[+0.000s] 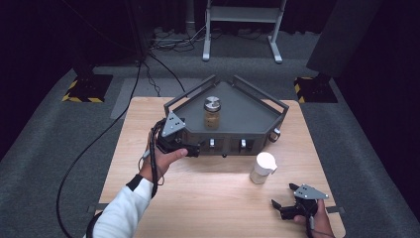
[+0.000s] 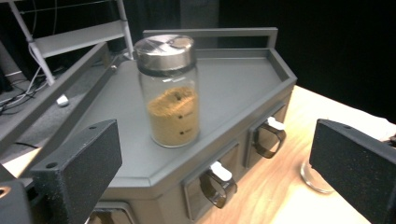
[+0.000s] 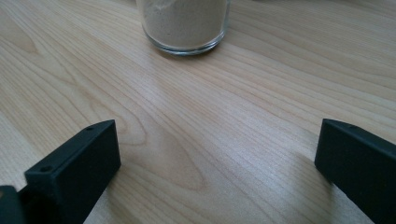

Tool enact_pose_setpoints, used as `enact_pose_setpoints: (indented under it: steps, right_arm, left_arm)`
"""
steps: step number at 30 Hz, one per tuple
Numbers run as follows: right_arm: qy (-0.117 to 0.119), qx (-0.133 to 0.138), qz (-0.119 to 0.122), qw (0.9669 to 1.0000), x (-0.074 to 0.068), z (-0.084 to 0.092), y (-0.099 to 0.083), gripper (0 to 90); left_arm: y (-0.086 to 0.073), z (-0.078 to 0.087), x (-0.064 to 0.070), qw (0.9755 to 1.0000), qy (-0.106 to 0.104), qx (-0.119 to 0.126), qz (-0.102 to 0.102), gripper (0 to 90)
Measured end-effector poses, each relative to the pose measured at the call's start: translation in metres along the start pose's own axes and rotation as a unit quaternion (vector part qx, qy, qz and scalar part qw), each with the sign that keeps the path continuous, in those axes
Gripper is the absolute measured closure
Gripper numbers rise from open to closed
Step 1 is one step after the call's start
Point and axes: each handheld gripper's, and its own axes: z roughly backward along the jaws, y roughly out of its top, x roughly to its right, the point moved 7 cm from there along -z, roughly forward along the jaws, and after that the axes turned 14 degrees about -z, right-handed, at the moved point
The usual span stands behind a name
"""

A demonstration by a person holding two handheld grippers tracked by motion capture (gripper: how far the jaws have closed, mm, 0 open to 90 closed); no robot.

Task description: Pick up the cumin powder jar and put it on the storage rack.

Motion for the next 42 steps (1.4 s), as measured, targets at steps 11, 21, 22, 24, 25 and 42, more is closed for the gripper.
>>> enact_pose_setpoints:
  steps: [11, 21, 22, 24, 25, 42]
  right_arm:
    - [0.000, 0.000, 0.000, 1.0000, 0.000, 0.000, 0.000, 0.0]
    - [0.000, 0.000, 0.001, 1.0000, 0.000, 0.000, 0.000, 0.0]
    - [0.000, 0.000, 0.001, 1.0000, 0.000, 0.000, 0.000, 0.0]
    - [0.000, 0.000, 0.001, 1.0000, 0.000, 0.000, 0.000, 0.0]
    - [0.000, 0.000, 0.001, 1.0000, 0.000, 0.000, 0.000, 0.0]
    - [-0.001, 0.001, 0.001, 1.0000, 0.000, 0.000, 0.000, 0.0]
  left_arm:
    - [-0.025, 0.007, 0.013, 0.9998, -0.017, 0.010, -0.004, 2.2]
    - [-0.055, 0.011, 0.026, 0.9998, -0.018, 0.003, -0.004, 2.2]
    - [-0.058, 0.010, 0.026, 0.9998, -0.018, 0.000, -0.006, 2.2]
    - [-0.063, 0.010, 0.029, 0.9998, -0.014, -0.007, -0.010, 2.2]
    - [-0.066, 0.010, 0.030, 0.9998, -0.012, -0.006, -0.013, 2.2]
    - [-0.109, 0.011, 0.043, 0.9998, -0.013, -0.017, 0.000, 2.0]
